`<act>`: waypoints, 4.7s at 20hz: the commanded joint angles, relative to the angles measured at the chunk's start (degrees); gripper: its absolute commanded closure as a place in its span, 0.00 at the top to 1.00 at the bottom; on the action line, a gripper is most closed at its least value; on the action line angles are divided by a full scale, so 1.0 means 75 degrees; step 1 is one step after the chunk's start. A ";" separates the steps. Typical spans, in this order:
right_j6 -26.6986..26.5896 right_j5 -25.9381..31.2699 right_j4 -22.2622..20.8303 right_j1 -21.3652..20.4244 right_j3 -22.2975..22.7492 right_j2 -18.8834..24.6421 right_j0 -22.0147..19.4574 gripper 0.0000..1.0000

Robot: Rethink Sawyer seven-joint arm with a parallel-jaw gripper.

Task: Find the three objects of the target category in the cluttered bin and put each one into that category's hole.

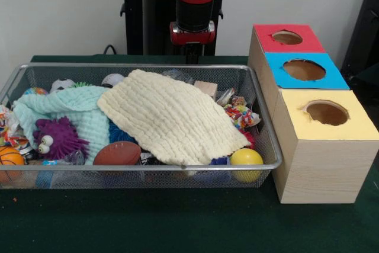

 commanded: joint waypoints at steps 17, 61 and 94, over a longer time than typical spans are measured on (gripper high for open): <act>0.0764 0.0240 -0.0105 -0.0112 -0.0439 0.0305 0.0057 0.00; 0.0282 0.0293 -0.1171 -0.0030 -0.0926 0.0498 -0.1069 1.00; 0.0625 0.0431 -0.0826 0.0023 -0.1078 0.0444 -0.0880 1.00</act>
